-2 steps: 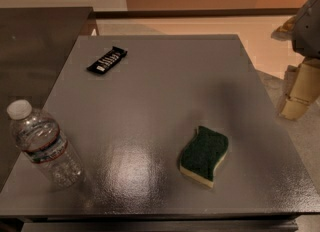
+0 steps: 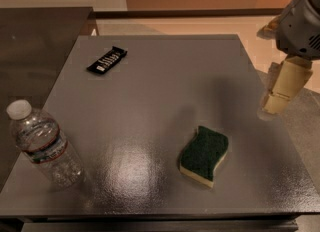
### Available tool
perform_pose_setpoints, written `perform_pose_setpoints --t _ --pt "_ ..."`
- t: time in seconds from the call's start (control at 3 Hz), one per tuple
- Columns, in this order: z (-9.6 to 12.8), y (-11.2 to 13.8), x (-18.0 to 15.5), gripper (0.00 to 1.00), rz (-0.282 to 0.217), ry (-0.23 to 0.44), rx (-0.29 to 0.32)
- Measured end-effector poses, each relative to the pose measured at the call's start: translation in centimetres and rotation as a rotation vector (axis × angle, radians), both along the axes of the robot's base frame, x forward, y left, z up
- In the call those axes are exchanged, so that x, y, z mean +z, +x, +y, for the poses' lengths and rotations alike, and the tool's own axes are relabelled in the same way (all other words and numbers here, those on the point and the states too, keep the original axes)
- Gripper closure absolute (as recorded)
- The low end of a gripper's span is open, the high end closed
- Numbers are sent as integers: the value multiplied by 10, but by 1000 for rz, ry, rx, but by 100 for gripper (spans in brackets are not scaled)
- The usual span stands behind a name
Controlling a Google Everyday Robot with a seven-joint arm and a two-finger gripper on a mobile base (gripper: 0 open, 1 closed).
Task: Pick rxbar chocolate
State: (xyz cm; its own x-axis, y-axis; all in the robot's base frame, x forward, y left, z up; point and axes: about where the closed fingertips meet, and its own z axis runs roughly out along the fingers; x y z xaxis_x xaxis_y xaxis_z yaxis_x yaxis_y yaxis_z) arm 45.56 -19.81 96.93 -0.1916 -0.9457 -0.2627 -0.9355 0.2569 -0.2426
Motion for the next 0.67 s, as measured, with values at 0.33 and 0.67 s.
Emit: perform_pose_setpoints --t 0.33,0.67 --pt "32 30 -7 0 -26 90 28" --pt "68 66 -13 0 -54 170 45"
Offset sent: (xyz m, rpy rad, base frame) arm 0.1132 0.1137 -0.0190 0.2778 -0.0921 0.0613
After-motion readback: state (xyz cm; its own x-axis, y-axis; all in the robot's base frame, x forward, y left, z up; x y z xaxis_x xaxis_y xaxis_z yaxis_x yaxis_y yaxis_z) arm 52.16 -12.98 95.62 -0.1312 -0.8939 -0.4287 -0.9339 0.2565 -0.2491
